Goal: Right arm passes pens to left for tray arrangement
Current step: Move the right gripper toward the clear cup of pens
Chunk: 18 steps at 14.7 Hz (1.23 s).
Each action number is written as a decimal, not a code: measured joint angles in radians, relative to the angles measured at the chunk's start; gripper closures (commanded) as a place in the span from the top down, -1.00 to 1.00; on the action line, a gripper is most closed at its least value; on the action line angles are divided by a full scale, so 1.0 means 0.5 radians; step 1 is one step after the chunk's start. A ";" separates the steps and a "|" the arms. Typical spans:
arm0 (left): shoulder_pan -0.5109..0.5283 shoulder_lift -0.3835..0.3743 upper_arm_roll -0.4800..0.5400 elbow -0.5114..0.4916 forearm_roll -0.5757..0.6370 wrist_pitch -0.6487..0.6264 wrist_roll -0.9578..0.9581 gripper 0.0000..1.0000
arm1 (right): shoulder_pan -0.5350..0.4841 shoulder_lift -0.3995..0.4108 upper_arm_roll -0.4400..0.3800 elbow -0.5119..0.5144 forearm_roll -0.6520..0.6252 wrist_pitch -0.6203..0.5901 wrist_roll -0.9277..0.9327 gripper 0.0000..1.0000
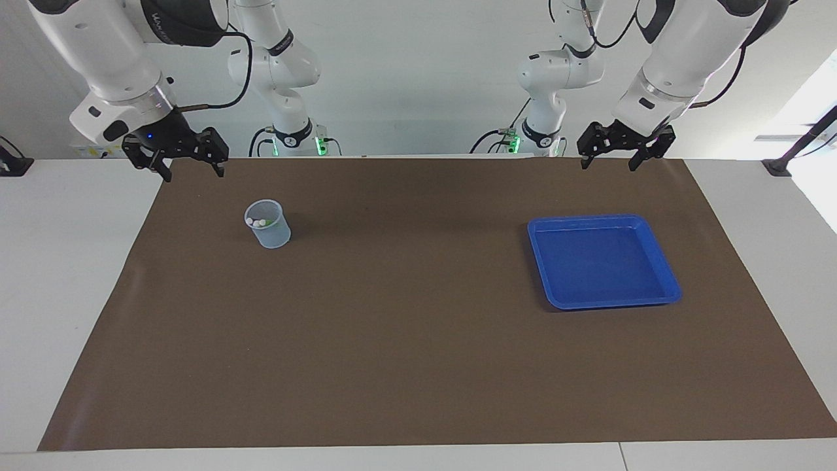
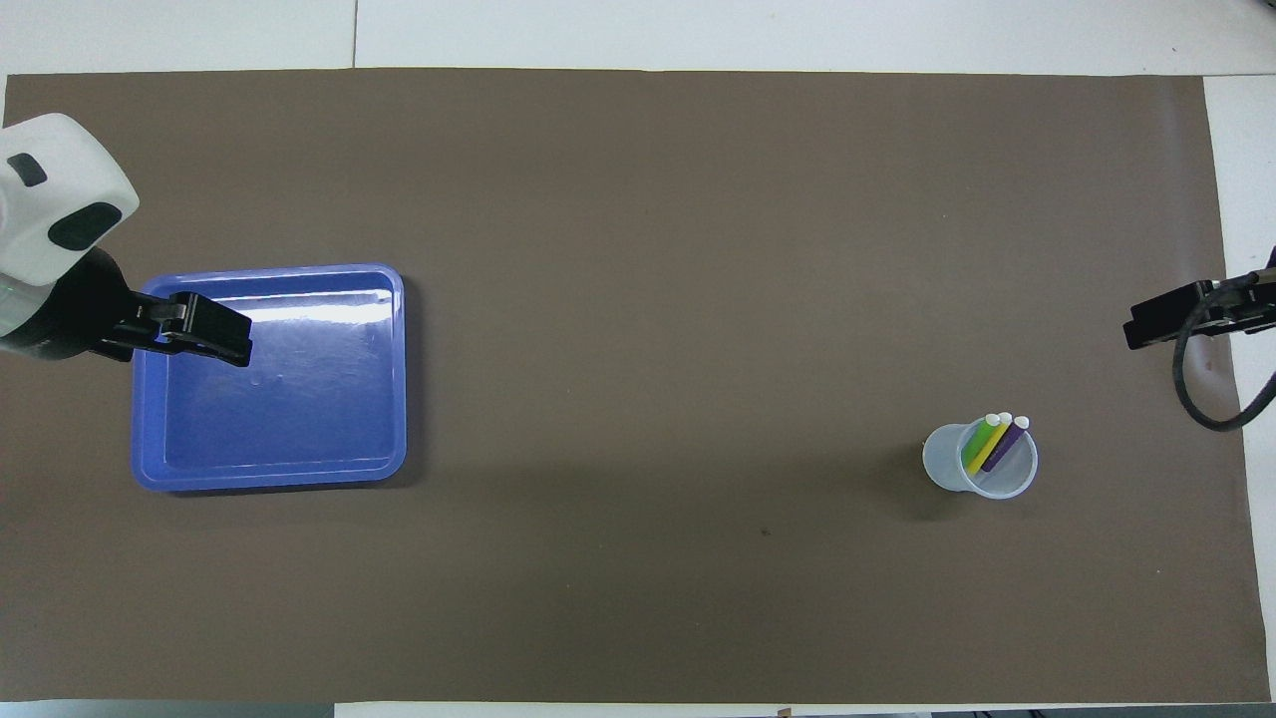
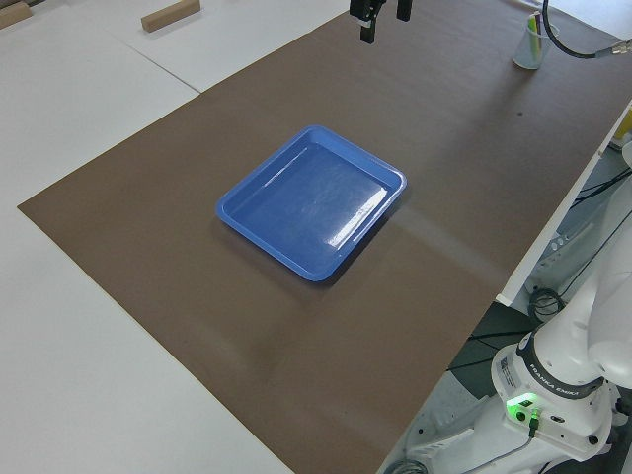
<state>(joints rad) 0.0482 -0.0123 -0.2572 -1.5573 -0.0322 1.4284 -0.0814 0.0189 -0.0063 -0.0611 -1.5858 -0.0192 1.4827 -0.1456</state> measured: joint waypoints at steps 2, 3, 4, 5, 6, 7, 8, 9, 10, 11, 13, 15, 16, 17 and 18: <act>0.000 0.000 0.000 0.000 0.000 0.000 0.000 1.00 | 0.000 0.000 0.000 0.000 0.000 0.000 0.000 1.00; 0.000 0.000 0.000 0.000 0.000 0.000 0.000 1.00 | 0.002 0.000 0.001 0.000 0.000 0.000 0.000 1.00; 0.000 0.000 0.000 0.000 0.000 0.000 0.000 1.00 | 0.004 0.000 0.005 0.000 0.001 0.000 0.000 1.00; 0.000 0.000 0.000 0.000 0.000 0.000 0.000 1.00 | 0.005 0.000 0.009 0.000 0.001 0.000 0.000 1.00; 0.000 0.000 0.000 0.000 0.000 0.000 0.000 1.00 | 0.006 0.000 0.011 -0.001 0.001 -0.004 0.000 1.00; 0.000 0.000 0.000 0.000 0.000 0.000 0.000 1.00 | 0.007 -0.001 0.013 -0.002 0.001 -0.042 0.000 1.00; 0.000 0.000 0.000 0.000 0.000 0.000 0.000 1.00 | 0.013 -0.004 0.015 -0.004 0.002 -0.107 0.000 1.00; 0.000 0.000 0.000 0.000 0.000 0.000 0.000 1.00 | 0.028 -0.012 0.016 -0.012 0.003 -0.152 0.000 1.00; 0.000 0.000 0.000 0.000 0.000 0.000 0.000 1.00 | 0.044 -0.022 0.019 -0.026 0.003 -0.169 -0.010 1.00; 0.000 0.000 0.000 0.000 0.000 0.000 0.000 1.00 | 0.059 -0.031 0.023 -0.036 0.003 -0.173 -0.052 1.00; 0.000 0.000 0.000 0.000 0.000 0.000 0.000 1.00 | 0.069 -0.042 0.036 -0.056 0.024 -0.157 -0.204 1.00; 0.000 0.000 0.000 0.000 0.000 0.000 0.000 1.00 | 0.075 -0.063 0.049 -0.140 0.107 -0.022 -0.397 1.00; 0.000 0.000 0.000 0.000 0.000 0.000 0.000 1.00 | 0.083 -0.081 0.057 -0.211 0.141 0.054 -0.514 1.00; 0.000 0.000 0.000 0.000 0.000 0.000 0.000 1.00 | 0.090 -0.101 0.064 -0.290 0.170 0.127 -0.671 1.00; 0.000 0.000 0.000 0.000 0.000 0.000 0.000 1.00 | 0.099 -0.118 0.069 -0.369 0.182 0.181 -0.861 1.00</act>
<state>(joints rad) 0.0482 -0.0123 -0.2572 -1.5574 -0.0322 1.4284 -0.0814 0.0683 -0.0652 -0.0267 -1.7702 0.0720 1.5734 -0.5763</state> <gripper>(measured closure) 0.000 0.000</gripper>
